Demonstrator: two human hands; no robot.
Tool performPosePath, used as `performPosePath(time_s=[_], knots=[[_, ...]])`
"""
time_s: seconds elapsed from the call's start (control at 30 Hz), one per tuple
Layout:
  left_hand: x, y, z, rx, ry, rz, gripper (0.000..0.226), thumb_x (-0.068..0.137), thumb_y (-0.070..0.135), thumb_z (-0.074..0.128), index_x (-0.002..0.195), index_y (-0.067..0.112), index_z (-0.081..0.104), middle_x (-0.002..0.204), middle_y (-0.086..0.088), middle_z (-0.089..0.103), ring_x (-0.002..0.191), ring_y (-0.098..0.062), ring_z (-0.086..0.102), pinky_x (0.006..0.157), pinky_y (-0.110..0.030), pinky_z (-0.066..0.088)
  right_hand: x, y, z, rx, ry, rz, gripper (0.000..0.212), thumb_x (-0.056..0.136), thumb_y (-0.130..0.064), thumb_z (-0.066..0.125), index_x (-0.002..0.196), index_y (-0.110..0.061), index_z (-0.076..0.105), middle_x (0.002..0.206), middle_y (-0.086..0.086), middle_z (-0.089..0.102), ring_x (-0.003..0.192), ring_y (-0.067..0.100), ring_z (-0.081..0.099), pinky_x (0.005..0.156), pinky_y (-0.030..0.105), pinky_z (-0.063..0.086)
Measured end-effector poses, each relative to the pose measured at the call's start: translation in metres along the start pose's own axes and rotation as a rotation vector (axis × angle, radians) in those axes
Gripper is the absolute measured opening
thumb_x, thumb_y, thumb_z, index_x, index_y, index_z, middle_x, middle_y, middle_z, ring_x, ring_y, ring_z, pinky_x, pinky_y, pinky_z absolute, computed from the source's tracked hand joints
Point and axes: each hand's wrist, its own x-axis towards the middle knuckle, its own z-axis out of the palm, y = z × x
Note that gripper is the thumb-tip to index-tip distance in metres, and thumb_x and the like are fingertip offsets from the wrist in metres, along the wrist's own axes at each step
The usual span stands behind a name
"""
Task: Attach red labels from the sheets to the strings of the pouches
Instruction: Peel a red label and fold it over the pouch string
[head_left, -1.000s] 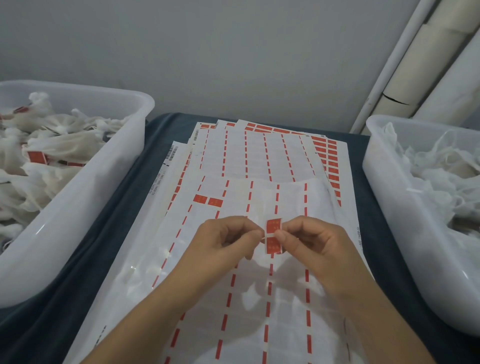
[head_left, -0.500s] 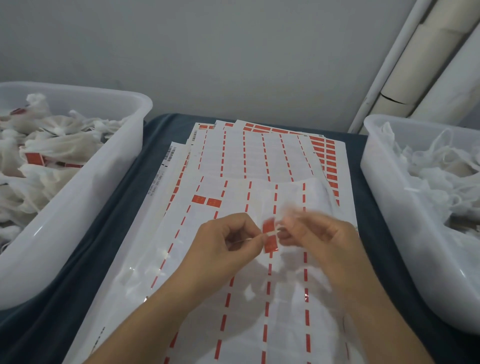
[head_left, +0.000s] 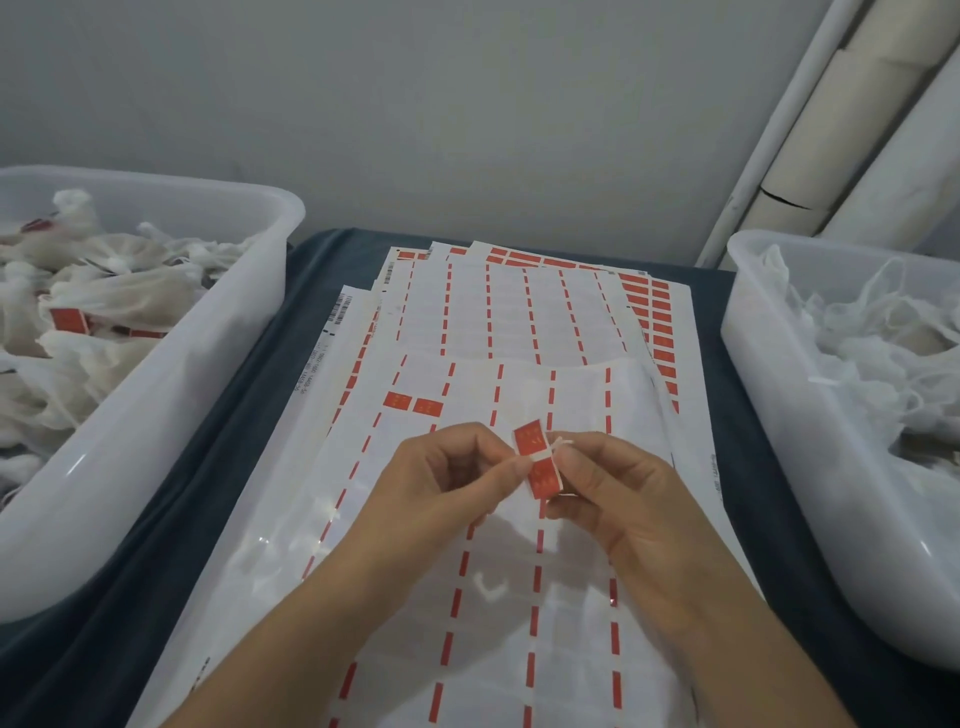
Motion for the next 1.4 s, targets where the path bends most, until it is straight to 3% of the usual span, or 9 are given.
performPosePath(time_s=[0.3,0.63,0.7,0.77,0.9,0.97,1.03,1.2,1.4], knots=[[0.0,-0.005,0.001,0.101,0.028,0.083,0.019,0.066,0.043,0.063,0.065,0.025,0.069,0.057,0.01,0.059,0.054,0.0,0.052,0.051,-0.007,0.041,0.0,0.0,0.001,-0.128,0.086,-0.173,0.02,0.067,-0.03,0.066,0.081,-0.019,0.074,0.078,-0.006,0.074,0.074,0.012,0.07,0.061,0.012,0.052],[-0.002,-0.007,0.006,0.312,0.156,0.179,0.012,0.06,0.053,0.057,0.065,0.044,0.063,0.058,0.026,0.062,0.059,0.002,0.059,0.052,-0.004,0.043,-0.004,0.003,0.006,-0.134,0.187,-0.287,0.025,0.064,-0.032,0.066,0.087,-0.022,0.062,0.077,-0.015,0.072,0.075,0.002,0.069,0.06,0.003,0.046],[-0.001,-0.008,0.006,0.371,0.249,0.257,0.026,0.059,0.059,0.055,0.075,0.041,0.066,0.056,0.027,0.06,0.063,0.006,0.058,0.051,-0.002,0.041,-0.003,0.003,0.006,-0.118,0.209,-0.283,0.028,0.064,-0.033,0.067,0.089,-0.023,0.06,0.077,-0.015,0.072,0.075,0.001,0.069,0.059,0.001,0.044],[-0.001,-0.01,0.004,0.501,0.343,0.4,0.041,0.065,0.061,0.058,0.096,0.035,0.062,0.068,0.025,0.055,0.067,0.005,0.055,0.051,0.0,0.04,-0.002,0.004,0.005,-0.11,0.22,-0.248,0.031,0.062,-0.035,0.067,0.091,-0.025,0.059,0.079,-0.016,0.072,0.076,-0.002,0.068,0.057,-0.001,0.042],[-0.001,-0.019,0.005,0.834,0.361,0.778,0.03,0.081,0.043,0.057,0.106,0.028,0.05,0.09,0.008,0.043,0.071,-0.008,0.042,0.051,-0.006,0.043,0.0,0.003,0.004,-0.118,0.184,-0.214,0.035,0.063,-0.035,0.066,0.095,-0.026,0.057,0.078,-0.013,0.073,0.074,-0.003,0.067,0.056,-0.004,0.039],[-0.001,-0.023,0.005,0.884,0.371,0.847,0.026,0.085,0.041,0.052,0.109,0.03,0.055,0.088,0.004,0.042,0.069,-0.013,0.04,0.046,-0.014,0.044,-0.001,0.002,0.004,-0.161,0.173,-0.247,0.036,0.063,-0.035,0.066,0.097,-0.027,0.056,0.077,-0.013,0.073,0.075,-0.002,0.068,0.059,-0.004,0.04],[-0.001,-0.024,0.003,0.872,0.389,0.847,0.03,0.091,0.043,0.045,0.112,0.031,0.063,0.079,0.0,0.048,0.065,-0.014,0.039,0.044,-0.013,0.039,-0.003,0.002,0.005,-0.225,0.165,-0.293,0.036,0.065,-0.036,0.066,0.098,-0.029,0.055,0.077,-0.014,0.073,0.076,0.0,0.068,0.064,-0.003,0.041],[-0.002,-0.022,0.003,0.797,0.388,0.767,0.031,0.093,0.048,0.04,0.107,0.027,0.057,0.069,-0.004,0.05,0.065,-0.014,0.038,0.045,-0.01,0.034,-0.007,0.004,0.007,-0.367,0.204,-0.395,0.034,0.067,-0.042,0.065,0.098,-0.036,0.053,0.077,-0.022,0.071,0.08,-0.002,0.067,0.075,-0.002,0.041],[-0.001,-0.02,0.009,0.682,0.351,0.674,0.029,0.08,0.037,0.055,0.106,0.025,0.059,0.069,0.006,0.047,0.063,-0.008,0.038,0.05,0.0,0.029,-0.011,-0.002,0.008,-0.529,0.288,-0.546,0.033,0.07,-0.056,0.063,0.096,-0.041,0.052,0.082,-0.044,0.06,0.086,-0.013,0.061,0.069,0.001,0.041]])
